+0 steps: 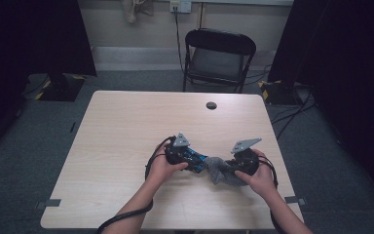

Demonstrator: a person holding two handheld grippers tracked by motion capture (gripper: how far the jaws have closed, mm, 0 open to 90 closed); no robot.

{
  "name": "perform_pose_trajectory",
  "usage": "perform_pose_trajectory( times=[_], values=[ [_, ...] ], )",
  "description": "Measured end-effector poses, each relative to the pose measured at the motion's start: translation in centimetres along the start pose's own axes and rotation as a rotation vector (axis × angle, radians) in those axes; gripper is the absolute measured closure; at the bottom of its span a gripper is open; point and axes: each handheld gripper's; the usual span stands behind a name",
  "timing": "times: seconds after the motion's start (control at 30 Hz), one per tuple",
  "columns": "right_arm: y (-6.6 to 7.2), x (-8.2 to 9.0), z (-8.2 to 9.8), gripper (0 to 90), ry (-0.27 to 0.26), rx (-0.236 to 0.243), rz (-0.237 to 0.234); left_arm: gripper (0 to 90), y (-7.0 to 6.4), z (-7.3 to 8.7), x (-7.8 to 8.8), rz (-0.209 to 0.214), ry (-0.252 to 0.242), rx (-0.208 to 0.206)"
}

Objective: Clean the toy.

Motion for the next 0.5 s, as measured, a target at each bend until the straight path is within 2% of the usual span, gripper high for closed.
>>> perform_pose_trajectory(
  times=[0.03,0.13,0.2,0.33,0.5],
  values=[
    [0.3,-0.2,0.2,74.2,-0.002,-0.007,-0.019,16.1,0.0,0.0,0.0,0.0,0.001,0.0],
    [0.7,-0.4,0.3,74.2,0.002,0.001,-0.031,16.1,0.0,0.0,0.0,0.0,0.001,0.001],
    [1.4,-1.0,0.5,74.2,0.02,0.019,-0.051,16.1,0.0,0.0,0.0,0.001,0.002,0.0],
    [1.8,-2.1,1.0,74.2,0.043,0.022,-0.079,16.1,0.0,0.0,0.0,0.0,0.0,-0.001],
    [2.0,-3.0,1.0,74.3,0.058,0.028,-0.069,16.2,0.0,0.0,0.0,0.0,0.0,-0.002]
  ],
)
Point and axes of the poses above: each handheld gripper's, and its own axes: x roughly backward along the jaws, z roughly out of its underside, y roughly to its left, and after that the axes turned 10 degrees about -y, right-handed
